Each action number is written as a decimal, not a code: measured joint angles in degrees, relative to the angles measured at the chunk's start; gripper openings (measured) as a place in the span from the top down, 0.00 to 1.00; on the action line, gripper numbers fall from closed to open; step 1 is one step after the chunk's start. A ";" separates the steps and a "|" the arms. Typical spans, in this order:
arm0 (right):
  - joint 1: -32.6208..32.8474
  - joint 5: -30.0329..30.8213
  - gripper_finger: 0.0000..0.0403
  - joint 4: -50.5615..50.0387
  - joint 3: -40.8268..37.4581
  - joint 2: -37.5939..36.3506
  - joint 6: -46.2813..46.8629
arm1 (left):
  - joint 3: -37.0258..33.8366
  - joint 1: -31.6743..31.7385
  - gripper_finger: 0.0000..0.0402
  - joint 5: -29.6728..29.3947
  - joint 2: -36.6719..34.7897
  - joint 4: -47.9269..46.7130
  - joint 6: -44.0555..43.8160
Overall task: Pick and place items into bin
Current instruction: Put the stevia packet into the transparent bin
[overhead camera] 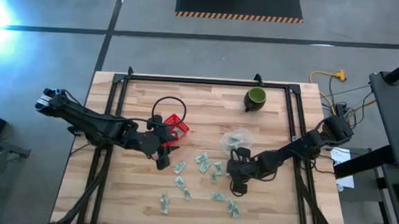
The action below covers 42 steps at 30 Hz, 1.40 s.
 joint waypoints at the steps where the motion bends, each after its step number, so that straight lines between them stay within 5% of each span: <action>1: 0.00 0.02 0.98 0.00 0.19 0.00 0.00 | 0.00 0.00 0.69 0.02 0.00 -0.01 0.00; 16: -0.01 1.29 0.98 -8.01 6.55 -4.33 -1.85 | 0.00 0.00 0.69 0.00 0.00 0.00 -0.31; 27: -1.36 15.96 0.98 -23.21 13.20 -8.60 -7.75 | -0.02 0.02 0.69 0.00 0.00 -0.01 -0.33; 42: -10.82 15.45 0.95 -23.85 9.11 -8.11 -6.71 | -0.26 0.00 0.69 0.00 0.66 -0.01 -0.46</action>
